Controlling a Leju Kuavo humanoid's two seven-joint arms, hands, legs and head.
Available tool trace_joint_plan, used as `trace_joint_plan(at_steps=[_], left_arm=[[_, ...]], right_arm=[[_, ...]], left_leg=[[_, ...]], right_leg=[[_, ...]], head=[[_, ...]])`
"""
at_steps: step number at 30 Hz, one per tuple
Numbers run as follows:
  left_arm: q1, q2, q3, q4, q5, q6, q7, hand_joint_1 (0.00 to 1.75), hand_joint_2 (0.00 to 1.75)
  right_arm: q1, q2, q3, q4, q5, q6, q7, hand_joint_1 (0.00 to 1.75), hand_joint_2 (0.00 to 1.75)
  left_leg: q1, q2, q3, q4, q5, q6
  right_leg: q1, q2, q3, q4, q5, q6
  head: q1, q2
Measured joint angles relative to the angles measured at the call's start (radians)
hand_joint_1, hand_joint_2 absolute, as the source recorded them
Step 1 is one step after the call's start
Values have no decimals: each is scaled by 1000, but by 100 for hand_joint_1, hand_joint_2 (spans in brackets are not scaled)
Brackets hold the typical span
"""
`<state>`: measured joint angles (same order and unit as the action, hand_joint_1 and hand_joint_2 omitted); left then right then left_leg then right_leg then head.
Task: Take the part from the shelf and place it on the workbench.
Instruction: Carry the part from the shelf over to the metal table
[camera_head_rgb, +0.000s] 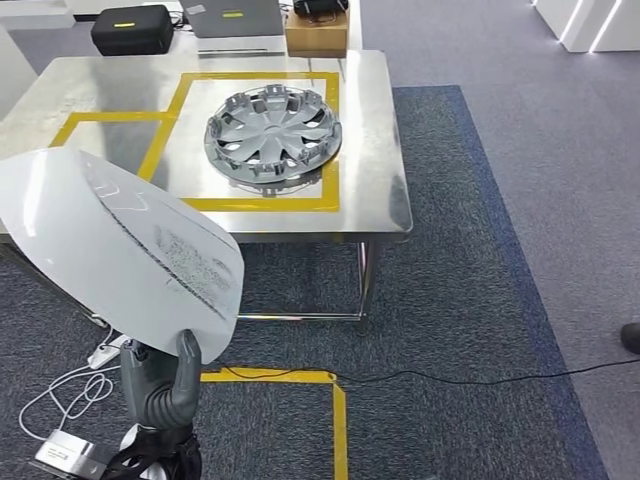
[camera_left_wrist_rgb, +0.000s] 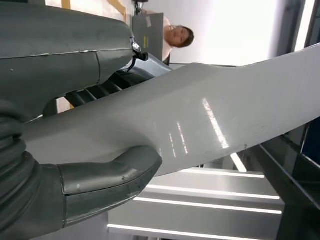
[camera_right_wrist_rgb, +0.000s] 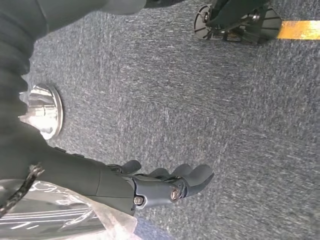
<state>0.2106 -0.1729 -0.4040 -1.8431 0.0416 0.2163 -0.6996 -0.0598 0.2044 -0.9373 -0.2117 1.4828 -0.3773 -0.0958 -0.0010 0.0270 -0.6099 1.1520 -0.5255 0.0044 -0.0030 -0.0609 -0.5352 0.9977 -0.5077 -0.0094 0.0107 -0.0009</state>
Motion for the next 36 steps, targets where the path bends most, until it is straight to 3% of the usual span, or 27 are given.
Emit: trace_joint_plan(at_steps=[2, 3, 5, 6, 8, 10, 12, 13, 14, 15, 17, 18, 22, 24, 26, 27, 28, 29, 31, 32, 33, 36], left_arm=[[-1, -2, 1, 0, 0, 0, 0, 175, 175], [-2, -4, 1, 0, 0, 0, 0, 175, 175], [-1, -5, 4, -1, 0, 0, 0, 175, 175], [0, -6, 5, -1, 0, 0, -1, 175, 175], [0, -9, 8, -1, 0, 0, -1, 175, 175], [-1, -11, 9, -1, 0, 0, -2, 175, 175], [0, -12, 11, -1, 1, 0, -1, 175, 175], [1, -12, 12, -1, 1, 0, -1, 175, 175], [1, -12, 12, -1, 1, 0, -1, 175, 175], [2, -12, 13, -1, 1, 0, -1, 175, 175], [3, -12, 13, -2, 1, 2, -1, 175, 175], [3, -12, 13, -2, 1, 4, -1, 175, 175], [4, -12, 14, -2, 6, 7, 1, 175, 175], [2, -12, 14, -2, 11, 6, 7, 175, 175], [1, -12, 14, -2, 20, 3, 17, 175, 175], [1, -12, 14, -2, 27, -1, 23, 175, 175], [1, -12, 14, -2, 34, -5, 29, 175, 175], [1, -12, 14, -2, 40, -8, 34, 175, 175], [0, -12, 14, -2, 43, -12, 37, 175, 175], [-1, -13, 14, -2, 44, -13, 37, 175, 175], [-1, -13, 13, -2, 45, -14, 38, 175, 175], [-1, -14, 13, -2, 48, -15, 39, 175, 175]], right_arm=[[0, 1, 0, 0, 0, 0, 0, 0, 175], [0, 1, 0, 0, 0, 0, 0, 0, 175], [-1, 1, 0, 0, -1, 0, 0, 0, 175], [-2, 1, 0, 0, -1, 0, 0, 0, 175], [-5, 1, 0, 0, -1, -1, 1, 0, 175], [-3, 1, 0, 0, -2, -1, 1, 0, 175], [0, 1, 0, 0, -4, -1, 3, 0, 175], [1, 0, 0, 0, -5, -1, 6, 0, 175], [2, 0, 0, 0, -6, -1, 9, 0, 175], [1, -1, -1, 0, -8, -2, 12, 0, 175], [-3, -1, -2, 0, -10, -6, 23, 0, 175], [-4, -1, -2, 0, -9, -7, 34, 0, 175], [-3, -1, -3, 0, 5, -11, 105, 0, 175], [-3, 0, -3, 0, 13, -14, 140, 0, 175], [-3, 0, -3, 0, 21, -13, 181, 0, 175], [-3, 0, -3, 0, 26, -12, 206, 0, 175], [-2, 0, -3, 0, 31, -10, 229, 0, 175], [-2, 0, -3, 0, 37, -10, 247, 0, 175], [-3, 0, -3, 0, 41, -10, 260, 0, 175], [-4, 1, -3, 0, 42, -10, 262, 0, 175], [-4, 1, -3, 0, 42, -10, 263, 0, 175], [-5, 1, -3, 0, 42, -10, 267, 0, 175]], left_leg=[[-11, 41, 52, -115, 37, 13], [-15, 53, 59, -137, 38, 17], [-16, 35, 55, -143, 42, 21], [-13, 23, 55, -148, 46, 25], [-6, 0, 56, -157, 56, 35], [-3, -23, 50, -158, 60, 40], [-4, -46, 48, -157, 62, 41], [-4, -56, 48, -157, 62, 41], [-3, -65, 49, -156, 62, 40], [-3, -71, 50, -154, 61, 38], [-5, -78, 48, -148, 58, 29], [-7, -79, 45, -146, 58, 23], [-5, -71, 36, -128, 45, 3], [-2, -50, 0, -45, -7, -9], [3, -40, -62, 93, -70, -18], [5, -38, -82, 139, -82, -21], [7, -37, -86, 149, -74, -22], [8, -35, -70, 117, -48, -22], [9, -30, -1, -20, 20, -17], [8, -28, 28, -81, 39, -13], [6, -26, 45, -120, 47, -9], [4, -29, 48, -140, 45, 4]], right_leg=[[6, -16, 2, 2, -3, 5], [8, -26, 1, 2, -5, 8], [10, -49, 1, 1, -7, 16], [9, -47, 0, 4, -13, 21], [5, -4, -26, 61, -53, 31], [-2, 47, -86, 187, -116, 39], [-6, 59, -130, 274, -139, 45], [-7, 59, -128, 267, -121, 47], [-8, 60, -107, 221, -87, 48], [-10, 61, -75, 149, -48, 48], [-11, 70, -19, 31, -5, 45], [-11, 74, -7, 6, -1, 41], [-11, 72, -2, -1, 2, 18], [-14, 64, -1, -4, 4, 7], [-14, 55, -2, -4, 3, 3], [-14, 51, -2, -3, 2, 3], [-14, 48, -2, -3, 2, 3], [-14, 46, -1, -3, 2, 3], [-12, 45, 3, -2, -1, 7], [-11, 45, 3, -1, -2, 11], [-9, 44, 1, 0, -3, 16], [-9, 40, -5, 0, -4, 33]], head=[[0, 0], [0, 0], [0, 0], [1, 0], [6, 0], [11, 0], [11, 0], [12, 0], [12, 0], [12, 0], [12, 0], [10, 0], [4, 0], [-3, 0], [-7, 0], [-7, 0], [-7, 0], [-7, 0], [-7, 0], [-7, 0], [-6, 0], [-5, 0]])
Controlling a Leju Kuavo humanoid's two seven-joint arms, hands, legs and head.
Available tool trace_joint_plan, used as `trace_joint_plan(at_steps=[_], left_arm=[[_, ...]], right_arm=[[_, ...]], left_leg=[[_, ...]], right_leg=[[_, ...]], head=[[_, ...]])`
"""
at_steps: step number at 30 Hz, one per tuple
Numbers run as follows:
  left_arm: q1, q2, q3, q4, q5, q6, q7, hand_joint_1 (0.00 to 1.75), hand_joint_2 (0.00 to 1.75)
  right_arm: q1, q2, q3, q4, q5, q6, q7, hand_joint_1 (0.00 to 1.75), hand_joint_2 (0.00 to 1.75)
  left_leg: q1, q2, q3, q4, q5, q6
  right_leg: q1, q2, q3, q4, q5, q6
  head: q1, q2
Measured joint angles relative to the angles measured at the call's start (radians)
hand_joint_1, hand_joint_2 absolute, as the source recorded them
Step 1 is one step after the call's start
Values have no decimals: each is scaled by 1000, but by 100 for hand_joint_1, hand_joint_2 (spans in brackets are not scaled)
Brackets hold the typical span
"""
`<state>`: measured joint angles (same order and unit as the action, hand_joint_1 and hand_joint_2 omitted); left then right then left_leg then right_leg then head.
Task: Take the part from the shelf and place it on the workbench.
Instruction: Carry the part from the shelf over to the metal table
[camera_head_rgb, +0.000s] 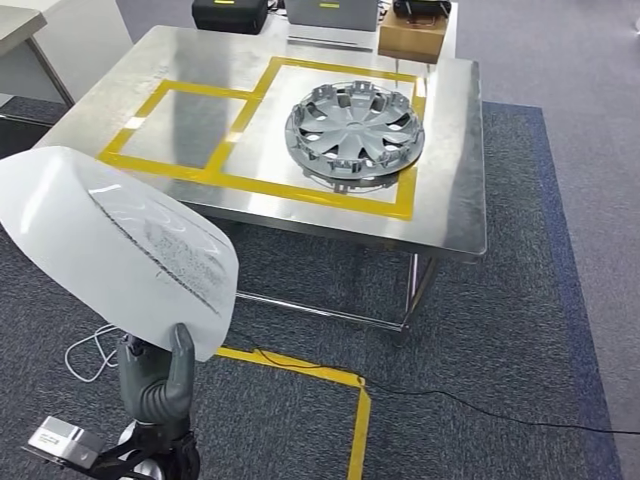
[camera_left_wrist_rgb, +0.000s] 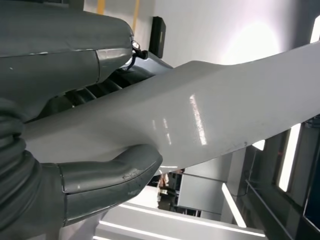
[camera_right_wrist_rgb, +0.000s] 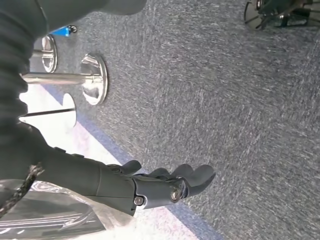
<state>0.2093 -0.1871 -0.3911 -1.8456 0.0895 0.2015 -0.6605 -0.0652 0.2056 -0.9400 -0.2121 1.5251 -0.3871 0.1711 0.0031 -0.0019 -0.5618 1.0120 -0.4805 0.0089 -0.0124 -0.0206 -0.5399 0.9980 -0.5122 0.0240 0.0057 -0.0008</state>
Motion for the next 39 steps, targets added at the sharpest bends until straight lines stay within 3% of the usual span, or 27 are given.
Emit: trace_joint_plan(at_steps=[2, 5, 6, 7, 8, 10, 12, 15, 17, 18, 20, 21, 22, 23, 24, 26, 27, 29, 32, 34, 36, 37, 38, 39], left_arm=[[-1, -1, 0, 0, 5, -3, 2, 175, 175], [-4, -3, 0, 0, 27, -17, 18, 175, 175], [-4, -3, 1, 0, 37, -21, 29, 175, 175], [-4, -3, 2, 1, 46, -24, 40, 175, 175], [-4, -4, 3, 2, 55, -27, 54, 175, 175], [-6, -6, 7, 4, 70, -29, 79, 175, 175], [-9, -9, 14, 6, 82, -35, 95, 175, 175], [-17, -11, 19, 10, 76, -81, 93, 175, 175], [-25, -10, 18, 12, 71, -129, 83, 175, 175], [-29, -10, 18, 12, 74, -155, 79, 175, 175], [-34, -9, 18, 16, 85, -201, 74, 175, 175], [-35, -9, 18, 19, 89, -220, 70, 175, 175], [-36, -8, 18, 22, 90, -234, 66, 175, 175], [-37, -8, 18, 25, 89, -246, 61, 175, 175], [-39, -8, 18, 27, 84, -259, 54, 175, 175], [-46, -7, 17, 30, 69, -284, 39, 175, 175], [-49, -7, 17, 31, 61, -294, 30, 175, 175], [-54, -7, 15, 32, 48, -308, 16, 175, 175], [-54, -7, 8, 32, 38, -320, 4, 175, 175], [-55, -8, 2, 33, 36, -323, 2, 175, 175], [-56, -7, 0, 35, 36, -324, 1, 175, 175], [-56, -7, 0, 36, 36, -325, 1, 175, 175], [-55, -7, 0, 38, 35, -326, 0, 175, 175], [-55, -7, 0, 39, 35, -327, -1, 175, 175]], right_arm=[[-2, 0, 0, 0, 0, -1, 7, 0, 175], [-1, 0, 0, 0, 2, -3, 24, 0, 175], [0, 0, 0, 0, 1, -3, 30, 0, 175], [0, 0, 0, 0, -3, -4, 34, 0, 175], [1, 0, -1, 0, -9, -4, 37, 0, 175], [0, 0, -1, 0, -17, -5, 34, 0, 175], [-1, 0, -1, 0, -9, -6, 29, 0, 175], [-1, 0, -1, 0, 3, -10, 22, 0, 175], [-2, 1, 0, 0, 9, -12, 17, 0, 175], [-2, 2, 0, 0, 12, -12, 15, 0, 175], [-3, 2, 1, 0, 19, -10, 11, 0, 175], [-3, 2, 2, 0, 24, -5, 10, 0, 175], [-2, 2, 4, 0, 29, 2, 10, 0, 175], [-2, 2, 8, 0, 34, 10, 10, 0, 175], [-3, 2, 13, 0, 39, 16, 10, 0, 175], [-3, 2, 22, 0, 44, 21, 6, 0, 175], [-4, 2, 25, 0, 46, 22, 4, 0, 175], [-4, 2, 33, 0, 47, 22, 0, 0, 175], [-5, 2, 43, 0, 47, 22, -4, 0, 175], [-7, 2, 45, 0, 47, 22, -5, 0, 175], [-5, 2, 48, 0, 47, 22, -5, 0, 175], [-2, 2, 48, 0, 47, 22, -5, 0, 175], [0, 1, 49, 0, 46, 22, -5, 0, 175], [1, 1, 49, 0, 46, 22, -5, 0, 175]], left_leg=[[3, -1, 1, -6, 5, 13], [3, -1, 0, -9, 6, 23], [2, -1, 0, -8, 6, 23], [2, -2, 0, -8, 6, 23], [1, -3, 1, -8, 6, 23], [1, -7, 4, -8, 4, 20], [-3, -8, 3, -4, 2, 13], [-4, -9, -2, -1, 2, -2], [-3, -8, -10, 24, -18, -12], [-1, -7, -28, 65, -44, -18], [1, -6, -87, 198, -108, -26], [3, -5, -115, 257, -128, -28], [3, -5, -129, 287, -129, -29], [3, -5, -125, 276, -109, -27], [3, -5, -102, 226, -74, -24], [0, -3, -37, 86, -10, -13], [-2, -2, -14, 34, 0, -7], [-7, -2, 1, -9, -16, 4], [-3, -7, 25, -25, -20, 25], [-1, -5, 42, -26, -20, 34], [-2, -3, 53, -24, -25, 36], [-3, -4, 60, -23, -29, 36], [-3, -6, 68, -23, -36, 35], [-2, -8, 79, -23, -44, 32]], right_leg=[[-1, 5, -18, 34, -26, 9], [-1, 16, -108, 219, -115, 15], [-1, 17, -136, 272, -130, 16], [-1, 17, -149, 292, -126, 16], [-1, 17, -141, 270, -102, 15], [-1, 19, -79, 135, -29, 9], [0, 23, -21, 23, 8, 3], [2, 25, -9, 2, 9, -8], [-2, 23, -7, -2, 12, -19], [-4, 21, -6, -3, 13, -23], [-4, 18, -5, -3, 12, -28], [-4, 17, -5, -3, 11, -29], [-4, 16, -4, -3, 11, -29], [-4, 16, -3, -3, 11, -29], [-4, 17, -1, -3, 10, -29], [-1, 17, 3, -2, 6, -23], [0, 17, 2, -3, 1, -18], [2, 15, 2, -3, 1, -2], [-1, 14, 1, 26, 0, 18], [-2, 17, -50, 113, -40, 24], [-2, 19, -133, 237, -89, 31], [-2, 19, -165, 271, -104, 32], [-2, 19, -181, 269, -103, 31], [-2, 19, -178, 232, -83, 29]], head=[[3, 0], [8, 0], [8, 0], [9, 0], [8, 0], [9, 0], [8, 0], [7, 0], [4, 0], [1, 0], [-4, 0], [-4, 0], [-4, 0], [-4, 0], [-4, 0], [-4, 0], [-4, 0], [-4, 0], [-1, 0], [2, 0], [3, 0], [3, 0], [4, 0], [4, 0]])
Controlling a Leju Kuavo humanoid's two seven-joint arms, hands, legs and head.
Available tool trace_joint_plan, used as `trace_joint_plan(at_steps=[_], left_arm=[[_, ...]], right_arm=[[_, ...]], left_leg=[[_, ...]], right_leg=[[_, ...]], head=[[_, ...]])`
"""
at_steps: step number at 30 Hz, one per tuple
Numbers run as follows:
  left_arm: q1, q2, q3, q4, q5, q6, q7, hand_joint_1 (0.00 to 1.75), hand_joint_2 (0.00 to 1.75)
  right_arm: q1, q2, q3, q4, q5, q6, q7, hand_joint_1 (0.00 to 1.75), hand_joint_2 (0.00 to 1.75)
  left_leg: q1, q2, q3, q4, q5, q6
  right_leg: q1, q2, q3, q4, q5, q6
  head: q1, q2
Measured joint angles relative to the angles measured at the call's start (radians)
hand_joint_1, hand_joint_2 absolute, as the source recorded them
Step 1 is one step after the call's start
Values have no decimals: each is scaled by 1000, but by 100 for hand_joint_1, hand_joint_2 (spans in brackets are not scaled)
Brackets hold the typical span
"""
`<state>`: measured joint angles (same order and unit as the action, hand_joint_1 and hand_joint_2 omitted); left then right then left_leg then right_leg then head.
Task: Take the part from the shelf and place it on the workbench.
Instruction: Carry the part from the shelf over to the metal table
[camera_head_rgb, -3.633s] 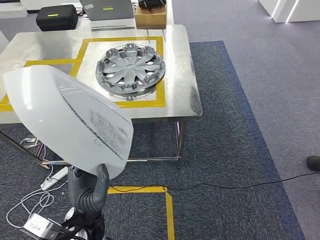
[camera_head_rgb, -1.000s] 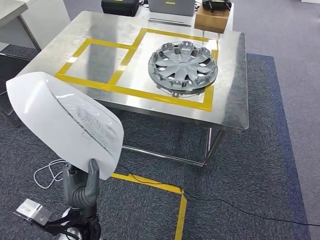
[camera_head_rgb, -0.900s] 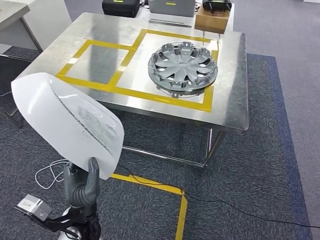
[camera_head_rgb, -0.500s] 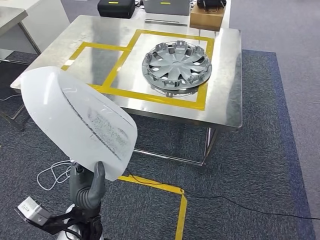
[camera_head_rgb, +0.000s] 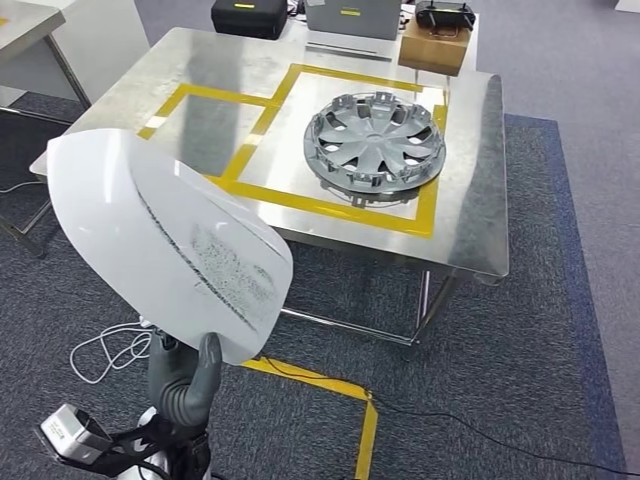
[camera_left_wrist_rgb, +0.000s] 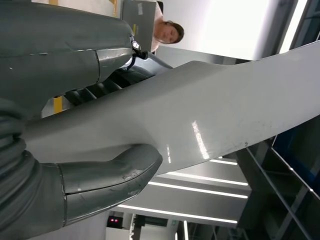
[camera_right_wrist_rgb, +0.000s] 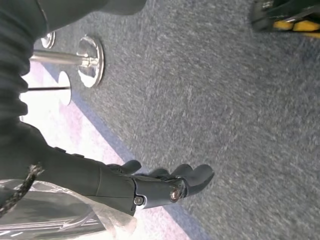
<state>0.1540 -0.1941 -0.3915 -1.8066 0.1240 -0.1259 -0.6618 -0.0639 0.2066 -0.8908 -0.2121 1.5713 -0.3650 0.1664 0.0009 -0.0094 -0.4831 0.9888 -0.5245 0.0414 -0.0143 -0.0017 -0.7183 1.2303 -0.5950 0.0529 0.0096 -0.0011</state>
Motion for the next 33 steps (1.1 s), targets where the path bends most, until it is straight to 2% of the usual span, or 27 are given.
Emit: trace_joint_plan(at_steps=[2, 4, 5, 7, 9, 10, 12, 13, 14, 15, 17, 19, 21, 22, 24, 25, 27, 28, 29, 30, 31, 33], left_arm=[[0, 0, 0, 1, 0, -3, -7, 175, 175], [0, -2, 1, 2, 6, -6, -14, 175, 175], [0, -3, 1, 2, 9, -8, -17, 175, 175], [0, -4, 2, 2, 12, -10, -20, 175, 175], [-1, -5, 2, 1, 12, -11, -21, 175, 175], [-2, -5, 2, 1, 12, -11, -22, 175, 175], [-1, -4, 2, 1, 12, -11, -22, 175, 175], [-1, -4, 2, 2, 12, -11, -22, 175, 175], [0, -4, 2, 2, 13, -11, -22, 175, 175], [0, -3, 2, 2, 13, -11, -22, 175, 175], [0, -2, 2, 2, 13, -12, -22, 175, 175], [1, -3, 2, 1, 13, -13, -23, 175, 175], [3, -4, 2, 1, 13, -13, -23, 175, 175], [5, -4, 3, 1, 13, -13, -23, 175, 175], [5, -6, 3, 1, 13, -13, -24, 175, 175], [4, -7, 3, 1, 13, -13, -24, 175, 175], [4, -8, 3, 1, 14, -13, -24, 175, 175], [5, -8, 3, 2, 14, -13, -24, 175, 175], [5, -8, 4, 2, 14, -13, -24, 175, 175], [6, -8, 4, 2, 14, -13, -24, 175, 175], [6, -8, 4, 2, 14, -12, -25, 175, 175], [6, -8, 4, 1, 13, -10, -26, 175, 175]], right_arm=[[1, -1, 0, 0, 0, 2, 0, 0, 175], [0, -1, 1, 0, 0, 7, 0, 0, 175], [0, -1, 2, 0, 1, 9, 0, 0, 175], [0, -1, 5, 0, 0, 11, 1, 0, 175], [-1, -1, 8, 0, 0, 11, 1, 0, 175], [-2, -1, 9, 0, 0, 11, 1, 0, 175], [-4, -1, 10, 0, 0, 11, 1, 0, 175], [-4, -1, 10, 0, 0, 11, 1, 0, 175], [-3, -1, 11, 0, 0, 11, 1, 0, 175], [-3, -1, 11, 0, 0, 11, 1, 0, 175], [-3, -1, 12, 0, 0, 11, 1, 0, 175], [-3, -1, 14, 0, 0, 11, 0, 0, 175], [-3, -1, 15, 0, 0, 11, 0, 0, 175], [-3, -1, 15, 0, 0, 12, -1, 0, 175], [-3, -2, 15, 0, 0, 12, -1, 0, 175], [-3, -2, 16, 0, 0, 12, -1, 0, 175], [-3, -2, 16, 0, -1, 13, -1, 0, 175], [-2, -2, 16, 0, -1, 13, -1, 0, 175], [0, -2, 16, 0, -1, 13, -1, 0, 175], [0, -2, 16, 0, -1, 13, 0, 0, 175], [1, -3, 16, 0, -1, 13, 0, 0, 175], [-2, -4, 16, 0, 0, 13, 0, 0, 175]], left_leg=[[0, -2, 24, 1, -21, -8], [-3, -2, 36, 2, -41, -19], [-4, -2, 39, 3, -47, -25], [-4, -1, 41, 10, -51, -34], [-3, 0, 20, 61, -56, -42], [-1, 1, -6, 110, -71, -48], [1, 2, -79, 230, -126, -57], [2, 2, -109, 268, -145, -59], [2, 2, -128, 281, -145, -59], [2, 2, -131, 259, -121, -58], [1, 3, -101, 147, -31, -49], [-5, 5, -79, 57, 7, -35], [-10, 6, -80, 38, 9, -24], [-7, 5, -78, 34, 21, -19], [-2, 6, -74, 25, 35, -10], [0, 7, -73, 20, 40, -7], [0, 7, -76, 20, 41, -4], [-1, 7, -77, 20, 41, -3], [-1, 7, -78, 21, 41, -3], [-1, 7, -77, 21, 41, -4], [-1, 6, -76, 21, 40, -5], [-3, 5, -75, 25, 37, -10]], right_leg=[[1, 0, 31, -123, 92, -9], [5, -1, 56, -195, 156, -24], [7, -1, 60, -200, 164, -33], [6, 0, 69, -201, 161, -45], [3, 0, 81, -206, 154, -54], [2, -1, 87, -208, 150, -58], [2, -1, 96, -208, 141, -64], [2, -1, 100, -208, 137, -65], [3, -1, 105, -208, 133, -65], [3, 0, 110, -208, 130, -65], [4, 1, 120, -209, 125, -63], [5, 0, 122, -208, 123, -56], [6, -1, 120, -208, 122, -45], [7, -2, 119, -207, 120, -39], [6, -1, 107, -183, 98, -29], [5, 0, 89, -145, 72, -25], [2, 0, 35, -21, 6, -18], [2, 0, 11, 33, -14, -15], [2, 0, 1, 59, -17, -13], [2, 0, 10, 44, 0, -12], [2, 0, 37, -7, 31, -13], [2, 0, 111, -145, 85, -17]], head=[[1, 0], [2, 0], [3, 0], [3, 0], [1, 0], [-1, 0], [-3, 0], [-3, 0], [-3, 0], [-3, 0], [-3, 0], [-4, 0], [-5, 0], [-6, 0], [-2, 0], [0, 0], [5, 0], [5, 0], [5, 0], [6, 0], [5, 0], [6, 0]])
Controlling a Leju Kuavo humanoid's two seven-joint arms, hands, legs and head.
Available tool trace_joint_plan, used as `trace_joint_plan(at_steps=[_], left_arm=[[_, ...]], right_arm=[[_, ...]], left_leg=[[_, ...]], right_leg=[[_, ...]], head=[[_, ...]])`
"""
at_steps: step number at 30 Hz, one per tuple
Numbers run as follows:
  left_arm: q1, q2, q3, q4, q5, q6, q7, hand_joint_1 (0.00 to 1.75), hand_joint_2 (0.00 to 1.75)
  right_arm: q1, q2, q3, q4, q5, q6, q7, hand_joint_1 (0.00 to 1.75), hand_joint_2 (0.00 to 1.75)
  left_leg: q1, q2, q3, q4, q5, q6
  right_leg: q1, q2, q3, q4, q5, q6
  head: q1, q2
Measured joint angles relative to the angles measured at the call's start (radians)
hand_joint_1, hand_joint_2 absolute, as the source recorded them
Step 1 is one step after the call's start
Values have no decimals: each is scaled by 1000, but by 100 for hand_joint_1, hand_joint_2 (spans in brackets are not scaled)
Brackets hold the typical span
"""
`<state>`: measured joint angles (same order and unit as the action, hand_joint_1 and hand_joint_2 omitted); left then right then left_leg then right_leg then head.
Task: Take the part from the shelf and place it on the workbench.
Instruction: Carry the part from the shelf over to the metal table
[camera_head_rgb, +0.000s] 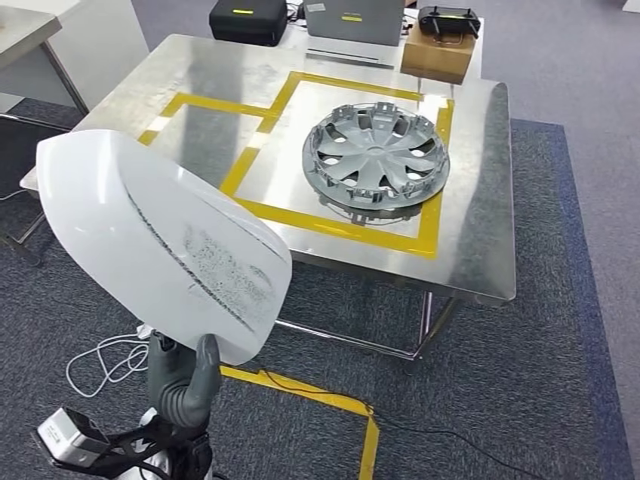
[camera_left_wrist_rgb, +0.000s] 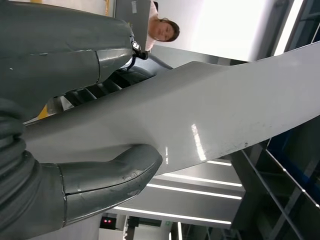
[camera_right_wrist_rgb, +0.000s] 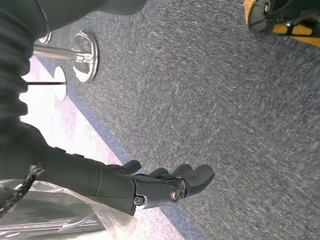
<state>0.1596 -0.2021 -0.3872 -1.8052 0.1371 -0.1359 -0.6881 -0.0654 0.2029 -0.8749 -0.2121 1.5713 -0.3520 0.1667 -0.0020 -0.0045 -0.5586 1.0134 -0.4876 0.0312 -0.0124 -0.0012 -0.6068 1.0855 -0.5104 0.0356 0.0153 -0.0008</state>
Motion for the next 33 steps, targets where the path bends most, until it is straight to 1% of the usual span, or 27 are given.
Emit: trace_joint_plan(at_steps=[1, 2, 4, 6, 7, 9, 10, 11, 12, 13, 14, 15, 16, 17, 20, 21, 22, 23, 25, 26, 27, 28, 29, 30, 31, 32, 33], left_arm=[[0, 0, 0, 0, -3, 3, -1, 175, 175], [0, 0, 0, 0, -7, 5, -1, 175, 175], [0, 1, 0, 0, -17, 9, -1, 175, 175], [0, 1, 0, -1, -22, 9, -1, 175, 175], [0, 1, 0, -2, -22, 9, -1, 175, 175], [0, 3, 0, -2, -22, 2, -3, 175, 175], [1, 4, -1, -2, -21, -4, -5, 175, 175], [3, 5, -1, -2, -21, -9, -6, 175, 175], [5, 6, -1, -2, -21, -12, -7, 175, 175], [6, 6, -2, -2, -22, -11, -8, 175, 175], [6, 6, -2, -2, -22, -9, -9, 175, 175], [6, 6, -2, -2, -22, -5, -9, 175, 175], [6, 6, -1, -3, -21, -1, -9, 175, 175], [7, 6, -1, -3, -21, 3, -9, 175, 175], [10, 4, 0, -3, -17, 10, -9, 175, 175], [10, 3, 0, -3, -15, 11, -9, 175, 175], [10, 2, 0, -3, -14, 12, -9, 175, 175], [9, 1, 0, -3, -12, 13, -9, 175, 175], [10, 1, 1, -3, -11, 14, -8, 175, 175], [10, 1, 1, -3, -10, 15, -8, 175, 175], [10, 1, 1, -3, -10, 15, -8, 175, 175], [10, 1, 2, -3, -10, 15, -8, 175, 175], [10, 1, 2, -3, -10, 15, -8, 175, 175], [10, 1, 2, -3, -10, 15, -8, 175, 175], [10, 1, 2, -3, -10, 15, -8, 175, 175], [10, 1, 3, -3, -10, 15, -8, 175, 175], [10, 1, 4, -3, -10, 15, -7, 175, 175]], right_arm=[[-1, 0, 0, 0, 0, 0, 0, 0, 175], [-1, 0, 1, 0, 0, 0, 0, 0, 175], [0, 0, 2, 0, 1, 1, 0, 0, 175], [1, 0, 2, 0, 1, 2, 0, 0, 175], [0, 0, 2, 0, 1, 2, 0, 0, 175], [0, 0, 3, 0, 1, 2, -2, 0, 175], [1, 0, 3, 0, 1, 3, -2, 0, 175], [2, 0, 3, 0, 1, 3, -2, 0, 175], [3, 0, 3, 0, 1, 3, -2, 0, 175], [3, 0, 3, 0, 1, 3, -2, 0, 175], [2, 0, 3, 0, 0, 3, -2, 0, 175], [2, 0, 4, 0, 0, 3, -2, 0, 175], [1, 0, 4, 0, 0, 3, -2, 0, 175], [1, 0, 4, 1, -1, 3, -2, 0, 175], [0, 0, 4, 1, -3, 2, -2, 0, 175], [-1, 0, 4, 1, -3, 1, -2, 0, 175], [-1, 0, 4, 0, -3, 0, -2, 0, 175], [-1, 0, 4, 0, -3, 0, -2, 0, 175], [1, 0, 4, 0, -4, -1, -3, 0, 175], [2, 0, 4, 0, -4, -1, -3, 0, 175], [4, 0, 4, 0, -4, -1, -3, 0, 175], [4, 0, 4, 0, -4, -1, -3, 0, 175], [4, -1, 4, 0, -4, -1, -3, 0, 175], [3, -1, 4, 0, -4, -1, -3, 0, 175], [1, -1, 4, 0, -4, -1, -3, 0, 175], [0, -1, 4, 0, -4, -1, -3, 0, 175], [0, -1, 4, 0, -4, -1, -3, 0, 175]], left_leg=[[-2, 0, -1, 2, -1, -4], [-4, 0, -2, 4, -2, -9], [-5, 0, -4, 4, -1, -18], [-2, 0, -10, 23, -18, -29], [-1, 1, -25, 58, -42, -35], [3, 1, -87, 189, -101, -44], [4, 2, -118, 254, -120, -46], [5, 2, -139, 293, -123, -47], [5, 2, -140, 292, -107, -46], [6, 2, -123, 252, -74, -44], [6, 2, -94, 184, -32, -39], [3, 2, -66, 118, 0, -34], [1, 2, -43, 62, 18, -28], [-1, 2, -32, 30, 23, -23], [-1, 0, -30, 10, 18, -13], [1, 0, -27, 5, 20, -8], [4, 1, -25, 0, 21, -3], [5, 2, -23, -2, 21, 1], [4, 3, -23, -2, 18, 6], [4, 3, -23, -2, 18, 7], [4, 2, -22, -2, 17, 7], [4, 1, -20, -2, 17, 6], [5, 0, -18, -1, 15, 5], [3, 0, -16, 0, 13, 1], [1, -1, -16, 3, 11, -4], [-1, -1, -16, 4, 9, -9], [-2, -1, -17, 5, 9, -14]], right_leg=[[1, 1, 25, -46, 11, -4], [1, 1, 39, -69, 12, -8], [2, 2, 42, -73, 12, -18], [0, 0, 44, -78, 15, -29], [-2, 0, 45, -81, 14, -35], [-2, -1, 47, -82, 4, -46], [-2, -2, 49, -81, 0, -49], [-1, -4, 54, -81, -2, -50], [-1, -5, 60, -80, -2, -49], [-1, -5, 66, -79, -1, -47], [-1, -4, 73, -79, -4, -45], [1, -3, 76, -78, -8, -41], [2, -2, 76, -77, -10, -36], [3, -2, 73, -77, -11, -31], [3, -4, 66, -78, -12, -15], [2, -4, 60, -66, -22, -10], [2, -3, 44, -36, -41, -6], [1, -1, 15, 18, -68, -3], [1, -1, -58, 157, -123, 3], [1, -1, -84, 203, -132, 4], [1, -1, -92, 210, -119, 5], [1, -1, -79, 175, -89, 4], [0, -1, -48, 107, -49, 3], [1, -1, -12, 33, -20, 2], [1, 0, 18, -26, -1, -2], [2, 1, 38, -63, 7, -6], [3, 2, 45, -74, 4, -11]], head=[[-1, 0], [-2, 0], [-3, 0], [-5, 0], [-7, 0], [-11, 0], [-11, 0], [-11, 0], [-11, 0], [-11, 0], [-12, 0], [-12, 0], [-12, 0], [-12, 0], [-10, 0], [-10, 0], [-9, 0], [-8, 0], [-6, 0], [-6, 0], [-6, 0], [-6, 0], [-6, 0], [-5, 0], [-6, 0], [-7, 0], [-8, 0]])
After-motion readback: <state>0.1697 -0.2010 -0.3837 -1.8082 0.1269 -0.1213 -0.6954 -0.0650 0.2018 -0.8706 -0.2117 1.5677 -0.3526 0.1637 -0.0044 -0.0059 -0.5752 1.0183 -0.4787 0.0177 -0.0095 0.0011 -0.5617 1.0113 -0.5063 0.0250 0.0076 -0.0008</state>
